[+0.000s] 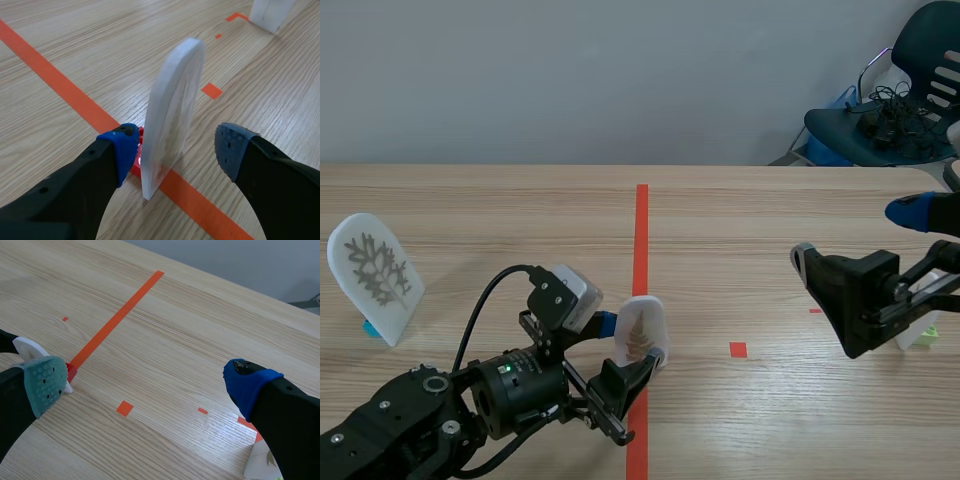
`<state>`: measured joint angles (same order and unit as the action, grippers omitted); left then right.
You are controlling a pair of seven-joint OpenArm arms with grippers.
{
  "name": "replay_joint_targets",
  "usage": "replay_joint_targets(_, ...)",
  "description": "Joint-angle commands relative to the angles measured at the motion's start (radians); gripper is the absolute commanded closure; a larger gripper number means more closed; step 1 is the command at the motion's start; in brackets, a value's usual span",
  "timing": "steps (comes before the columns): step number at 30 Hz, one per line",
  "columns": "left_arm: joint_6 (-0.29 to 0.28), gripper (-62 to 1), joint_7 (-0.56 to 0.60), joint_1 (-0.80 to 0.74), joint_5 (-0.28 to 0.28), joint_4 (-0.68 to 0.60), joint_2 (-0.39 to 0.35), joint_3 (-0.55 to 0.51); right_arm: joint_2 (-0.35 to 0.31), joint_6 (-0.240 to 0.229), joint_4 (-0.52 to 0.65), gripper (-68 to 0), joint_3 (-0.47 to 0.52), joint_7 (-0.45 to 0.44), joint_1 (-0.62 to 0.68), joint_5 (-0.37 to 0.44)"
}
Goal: Do the leaf sorting experiment
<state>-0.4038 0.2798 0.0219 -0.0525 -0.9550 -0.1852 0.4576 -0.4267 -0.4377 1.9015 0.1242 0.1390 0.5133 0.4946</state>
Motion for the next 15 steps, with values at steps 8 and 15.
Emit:
replay_joint_targets(8, -0.004, -11.7, 0.043, 0.0, -0.011, -0.026, 0.019, -0.006, -0.011, 0.003, 0.0, -65.5, 0.019, -0.014, -0.014, 0.007)
replay_joint_targets(15, -0.029, -8.2, -0.001, -0.043, -0.061, -0.104, 0.006, -0.023, -0.011, 0.003, 0.0, -65.5, 0.019, -0.014, -0.014, 0.007)
